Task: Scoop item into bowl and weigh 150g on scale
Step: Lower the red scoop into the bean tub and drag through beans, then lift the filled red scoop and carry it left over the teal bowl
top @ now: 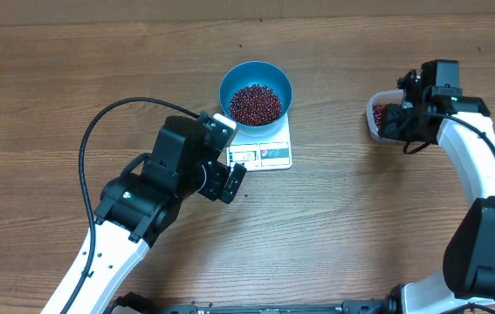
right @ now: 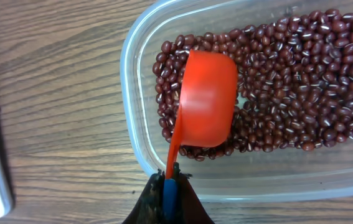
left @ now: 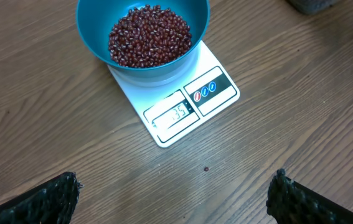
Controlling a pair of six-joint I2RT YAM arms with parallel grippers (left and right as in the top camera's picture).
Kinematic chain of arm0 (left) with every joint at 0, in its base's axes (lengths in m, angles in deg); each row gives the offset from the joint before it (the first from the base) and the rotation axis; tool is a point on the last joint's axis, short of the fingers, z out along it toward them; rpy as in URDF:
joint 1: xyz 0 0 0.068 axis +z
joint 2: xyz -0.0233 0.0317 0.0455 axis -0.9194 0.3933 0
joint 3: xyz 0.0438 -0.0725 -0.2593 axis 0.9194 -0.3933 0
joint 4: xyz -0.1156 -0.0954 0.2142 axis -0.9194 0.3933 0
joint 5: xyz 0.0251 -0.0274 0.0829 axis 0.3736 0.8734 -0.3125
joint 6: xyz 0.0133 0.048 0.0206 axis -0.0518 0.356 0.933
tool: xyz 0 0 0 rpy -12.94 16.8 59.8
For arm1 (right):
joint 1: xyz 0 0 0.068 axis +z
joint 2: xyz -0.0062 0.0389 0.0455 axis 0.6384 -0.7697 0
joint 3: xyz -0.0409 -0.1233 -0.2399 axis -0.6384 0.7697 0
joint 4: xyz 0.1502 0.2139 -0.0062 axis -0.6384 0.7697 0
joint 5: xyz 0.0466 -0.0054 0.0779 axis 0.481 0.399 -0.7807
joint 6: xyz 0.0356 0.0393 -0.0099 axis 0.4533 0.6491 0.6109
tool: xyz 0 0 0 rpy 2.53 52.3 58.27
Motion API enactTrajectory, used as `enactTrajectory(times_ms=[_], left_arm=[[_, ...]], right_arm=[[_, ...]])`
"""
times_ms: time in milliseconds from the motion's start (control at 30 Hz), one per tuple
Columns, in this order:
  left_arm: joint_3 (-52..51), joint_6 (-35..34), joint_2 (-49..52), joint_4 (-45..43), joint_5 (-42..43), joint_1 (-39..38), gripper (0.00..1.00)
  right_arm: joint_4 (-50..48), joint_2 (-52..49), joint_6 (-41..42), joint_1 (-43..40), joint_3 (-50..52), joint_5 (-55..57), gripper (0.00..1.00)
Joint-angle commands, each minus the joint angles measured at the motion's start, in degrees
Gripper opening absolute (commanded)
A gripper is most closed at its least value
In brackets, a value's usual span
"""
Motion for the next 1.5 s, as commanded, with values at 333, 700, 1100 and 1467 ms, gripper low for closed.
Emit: enactTrajectory(times_ms=[333, 700, 1100, 1467], left_arm=[[1.36, -0.55, 0.39, -0.02, 0.87, -0.15, 1.00], [1.36, -0.55, 0.39, -0.02, 0.87, -0.15, 0.99], [1.36, -0.55, 0.39, -0.02, 0.85, -0.15, 1.00], [1.36, -0.52, 0.39, -0.02, 0.87, -0.15, 1.00]], right_arm=[[1.29, -0.26, -0.52, -9.53, -0.15, -13.90, 0.04], [1.57, -0.26, -0.72, -14.75, -0.15, -25.97, 0.04], [6.47, -0.26, -4.72, -22.86, -0.15, -39.04, 0.04], [8.07, -0.26, -5.25, -23.80, -0.15, -49.31, 0.04]])
